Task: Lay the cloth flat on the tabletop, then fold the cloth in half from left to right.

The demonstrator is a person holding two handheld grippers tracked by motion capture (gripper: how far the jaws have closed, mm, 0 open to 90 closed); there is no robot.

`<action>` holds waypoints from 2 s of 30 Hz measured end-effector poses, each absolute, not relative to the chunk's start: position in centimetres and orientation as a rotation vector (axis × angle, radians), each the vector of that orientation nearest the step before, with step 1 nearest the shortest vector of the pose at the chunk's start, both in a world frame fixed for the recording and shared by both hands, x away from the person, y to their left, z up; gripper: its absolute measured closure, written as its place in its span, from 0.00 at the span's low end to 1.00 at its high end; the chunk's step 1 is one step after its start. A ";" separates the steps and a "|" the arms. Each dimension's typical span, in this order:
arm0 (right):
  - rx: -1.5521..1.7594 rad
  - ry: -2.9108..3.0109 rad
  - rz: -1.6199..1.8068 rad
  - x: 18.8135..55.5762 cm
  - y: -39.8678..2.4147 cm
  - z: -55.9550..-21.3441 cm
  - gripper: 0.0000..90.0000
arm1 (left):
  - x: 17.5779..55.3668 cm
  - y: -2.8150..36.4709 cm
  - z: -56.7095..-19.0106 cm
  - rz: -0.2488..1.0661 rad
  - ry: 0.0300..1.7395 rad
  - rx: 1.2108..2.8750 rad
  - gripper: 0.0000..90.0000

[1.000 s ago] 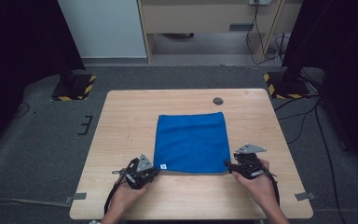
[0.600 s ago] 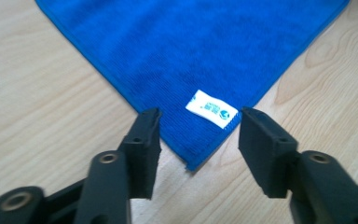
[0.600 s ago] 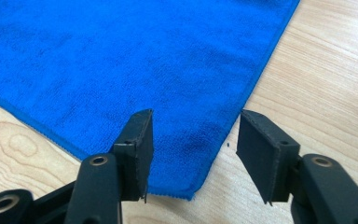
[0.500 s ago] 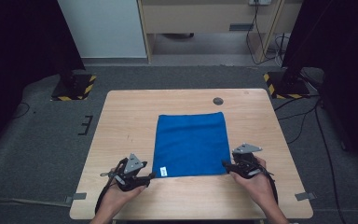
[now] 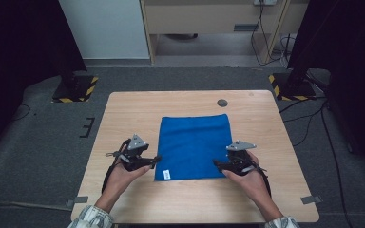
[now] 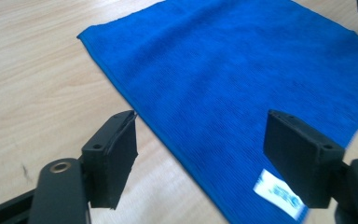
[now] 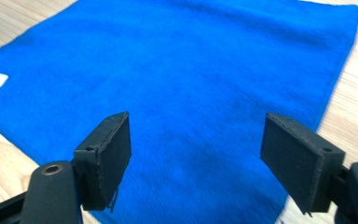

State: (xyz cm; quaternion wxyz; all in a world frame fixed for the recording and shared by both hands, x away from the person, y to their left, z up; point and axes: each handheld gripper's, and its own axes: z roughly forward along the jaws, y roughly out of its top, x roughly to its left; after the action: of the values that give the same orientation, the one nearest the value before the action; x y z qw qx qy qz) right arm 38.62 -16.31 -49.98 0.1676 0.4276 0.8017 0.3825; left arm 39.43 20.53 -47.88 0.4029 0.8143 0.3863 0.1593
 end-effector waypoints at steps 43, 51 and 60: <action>0.944 2.512 1.218 38.0 -3.5 -50.4 0.24 | 45.3 21.3 -46.4 0.427 1.070 1.982 0.16; 0.850 2.534 1.238 36.9 -0.9 -50.6 0.51 | 45.0 21.8 -46.0 0.439 1.069 1.984 0.16; 0.793 2.538 1.231 36.2 0.9 -51.1 0.73 | 44.2 22.3 -45.3 0.476 1.074 1.985 0.15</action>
State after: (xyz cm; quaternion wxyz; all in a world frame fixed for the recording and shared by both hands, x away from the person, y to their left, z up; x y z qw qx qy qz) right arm 36.22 0.91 -51.06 0.1056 0.2690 0.8613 0.4180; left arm 44.18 22.26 -45.28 0.4055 0.7867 0.4256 0.1885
